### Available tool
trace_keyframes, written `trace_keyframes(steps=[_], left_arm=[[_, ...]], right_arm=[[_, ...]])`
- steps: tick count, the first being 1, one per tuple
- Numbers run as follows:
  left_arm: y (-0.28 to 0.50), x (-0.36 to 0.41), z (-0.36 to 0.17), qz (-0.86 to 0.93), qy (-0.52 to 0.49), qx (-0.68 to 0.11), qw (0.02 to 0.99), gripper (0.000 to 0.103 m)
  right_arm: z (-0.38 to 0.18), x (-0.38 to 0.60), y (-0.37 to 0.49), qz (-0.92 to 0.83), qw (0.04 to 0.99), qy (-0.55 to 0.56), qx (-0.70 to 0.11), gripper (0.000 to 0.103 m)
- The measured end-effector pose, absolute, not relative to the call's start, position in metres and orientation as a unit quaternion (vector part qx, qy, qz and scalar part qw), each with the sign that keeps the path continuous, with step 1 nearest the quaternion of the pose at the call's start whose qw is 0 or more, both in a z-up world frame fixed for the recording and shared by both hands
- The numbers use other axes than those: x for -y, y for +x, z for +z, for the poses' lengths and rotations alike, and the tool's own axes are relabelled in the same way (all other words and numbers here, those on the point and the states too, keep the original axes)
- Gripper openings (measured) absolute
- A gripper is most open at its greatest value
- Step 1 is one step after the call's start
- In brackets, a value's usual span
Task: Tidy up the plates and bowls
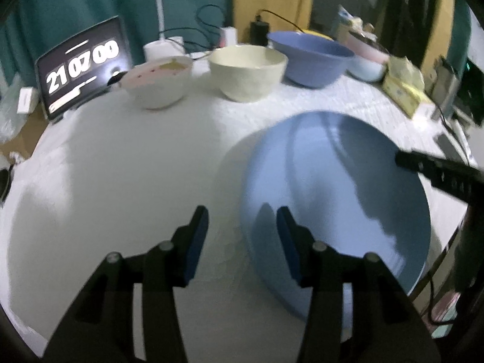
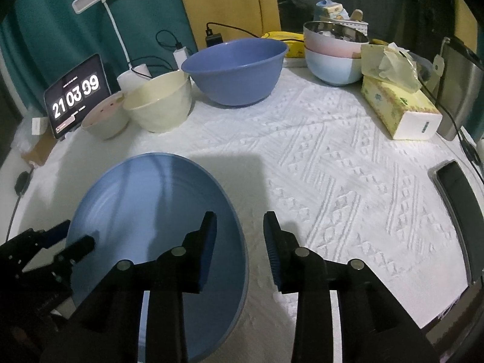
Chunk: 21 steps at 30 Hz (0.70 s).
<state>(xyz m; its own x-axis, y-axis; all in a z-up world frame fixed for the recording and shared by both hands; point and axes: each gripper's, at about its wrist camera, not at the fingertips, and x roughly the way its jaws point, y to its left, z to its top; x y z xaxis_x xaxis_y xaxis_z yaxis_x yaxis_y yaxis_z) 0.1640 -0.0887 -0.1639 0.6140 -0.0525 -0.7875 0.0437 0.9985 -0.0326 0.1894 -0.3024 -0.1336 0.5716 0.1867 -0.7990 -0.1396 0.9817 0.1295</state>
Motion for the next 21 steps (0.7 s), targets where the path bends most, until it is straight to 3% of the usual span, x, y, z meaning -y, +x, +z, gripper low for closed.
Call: trace_keyframes(steps=[21], left_arm=[[0.181, 0.081, -0.182, -0.078, -0.091, -0.460, 0.880, 0.049]], right_arm=[[-0.159, 0.308, 0.166, 0.122, 0.863, 0.092, -0.481, 0.035]])
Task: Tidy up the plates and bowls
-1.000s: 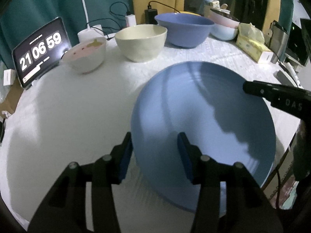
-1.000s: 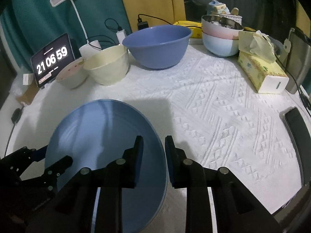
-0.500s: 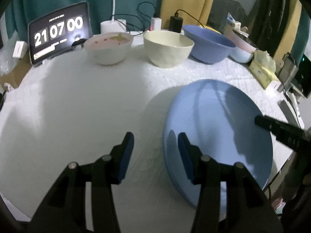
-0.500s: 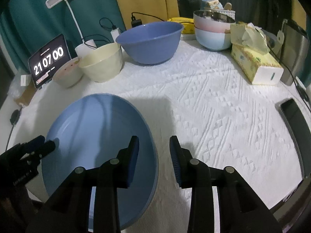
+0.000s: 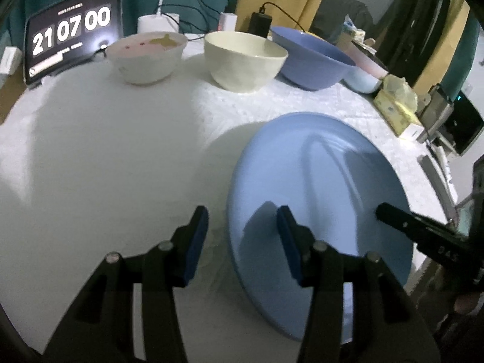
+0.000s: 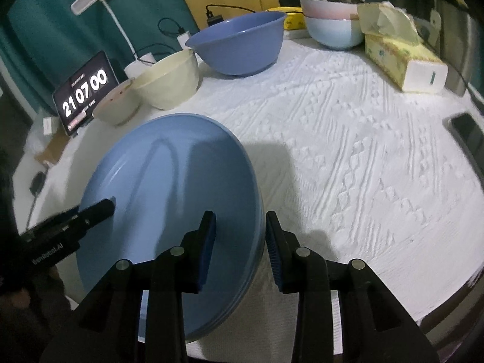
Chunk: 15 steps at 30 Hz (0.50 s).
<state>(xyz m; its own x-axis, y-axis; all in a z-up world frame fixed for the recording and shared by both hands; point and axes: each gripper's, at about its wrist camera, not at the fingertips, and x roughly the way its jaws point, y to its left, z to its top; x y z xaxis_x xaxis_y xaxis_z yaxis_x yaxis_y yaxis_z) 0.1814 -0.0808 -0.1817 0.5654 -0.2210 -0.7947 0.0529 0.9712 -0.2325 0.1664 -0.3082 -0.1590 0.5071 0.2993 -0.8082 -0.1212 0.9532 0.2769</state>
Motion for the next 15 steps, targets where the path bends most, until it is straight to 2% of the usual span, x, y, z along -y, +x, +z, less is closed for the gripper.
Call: trace_keyframes(steps=[15], left_arm=[[0.178, 0.090, -0.181, -0.109, -0.076, -0.455, 0.881, 0.048]], right_arm=[[-0.158, 0.307, 0.163, 0.114, 0.861, 0.119, -0.480, 0.036]])
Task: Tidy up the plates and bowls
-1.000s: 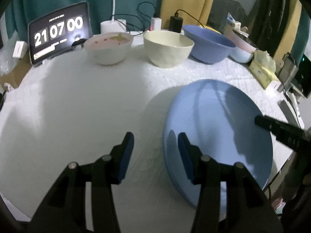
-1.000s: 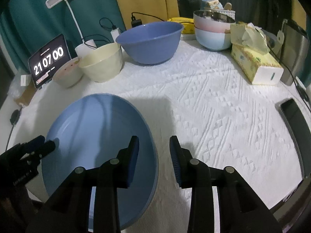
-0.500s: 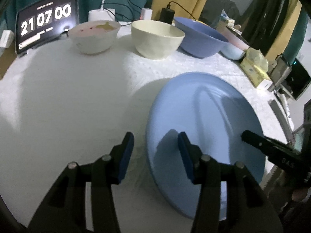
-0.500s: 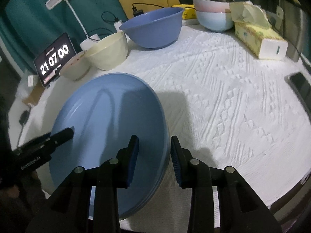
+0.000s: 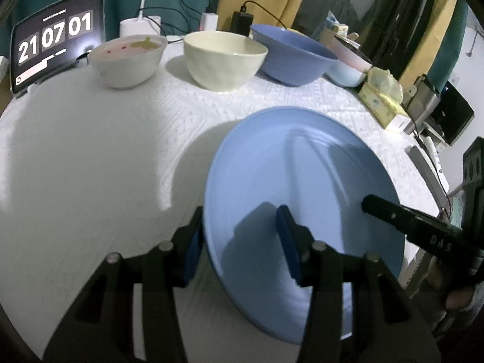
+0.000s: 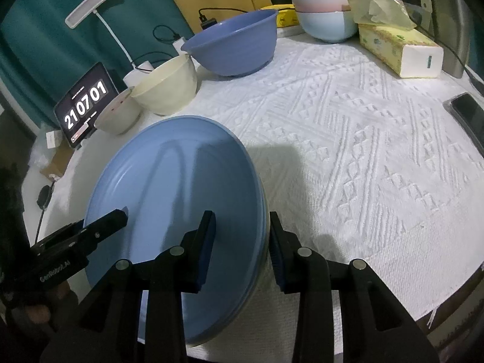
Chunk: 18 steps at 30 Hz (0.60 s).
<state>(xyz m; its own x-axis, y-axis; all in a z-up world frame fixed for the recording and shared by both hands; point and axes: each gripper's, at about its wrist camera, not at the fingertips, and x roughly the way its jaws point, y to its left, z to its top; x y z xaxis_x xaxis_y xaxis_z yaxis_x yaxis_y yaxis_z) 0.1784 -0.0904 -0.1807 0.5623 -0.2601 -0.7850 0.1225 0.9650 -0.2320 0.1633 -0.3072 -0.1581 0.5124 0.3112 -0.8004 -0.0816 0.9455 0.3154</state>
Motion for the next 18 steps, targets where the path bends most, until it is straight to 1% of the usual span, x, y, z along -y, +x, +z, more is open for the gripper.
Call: trace_keyframes(steps=[18], left_arm=[[0.176, 0.049, -0.161, -0.079, -0.088, -0.424, 0.898, 0.048]], right_arm=[[-0.136, 0.266, 0.179, 0.134, 0.870, 0.090, -0.466, 0.037]])
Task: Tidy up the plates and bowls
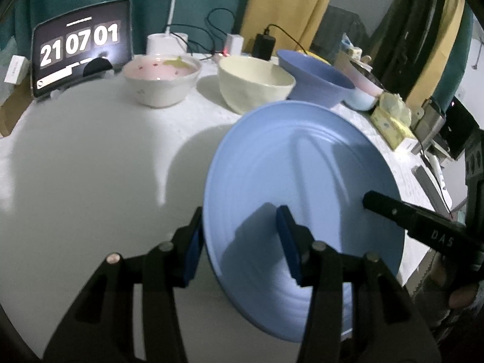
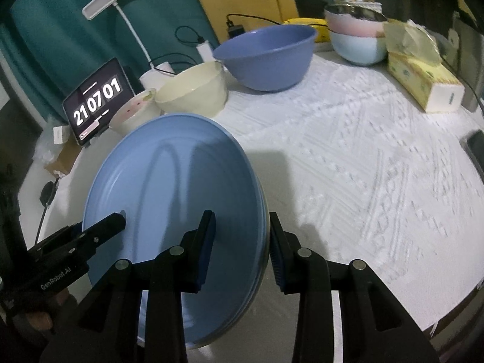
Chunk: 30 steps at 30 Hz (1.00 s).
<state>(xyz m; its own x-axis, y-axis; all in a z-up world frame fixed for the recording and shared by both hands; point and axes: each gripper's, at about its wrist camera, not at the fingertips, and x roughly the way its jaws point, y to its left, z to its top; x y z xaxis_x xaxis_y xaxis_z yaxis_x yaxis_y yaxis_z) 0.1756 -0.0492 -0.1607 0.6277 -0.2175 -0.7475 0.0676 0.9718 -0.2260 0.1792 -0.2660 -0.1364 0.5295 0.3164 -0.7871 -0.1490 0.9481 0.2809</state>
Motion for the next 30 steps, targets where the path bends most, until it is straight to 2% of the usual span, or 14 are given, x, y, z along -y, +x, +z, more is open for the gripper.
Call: trace_keyframes(steps=[30], left_arm=[[0.191, -0.037, -0.161, -0.021, -0.131, -0.408, 0.903, 0.048]], right_arm=[[-0.125, 0.168, 0.230, 0.188, 0.864, 0.029, -0.466, 0.037]])
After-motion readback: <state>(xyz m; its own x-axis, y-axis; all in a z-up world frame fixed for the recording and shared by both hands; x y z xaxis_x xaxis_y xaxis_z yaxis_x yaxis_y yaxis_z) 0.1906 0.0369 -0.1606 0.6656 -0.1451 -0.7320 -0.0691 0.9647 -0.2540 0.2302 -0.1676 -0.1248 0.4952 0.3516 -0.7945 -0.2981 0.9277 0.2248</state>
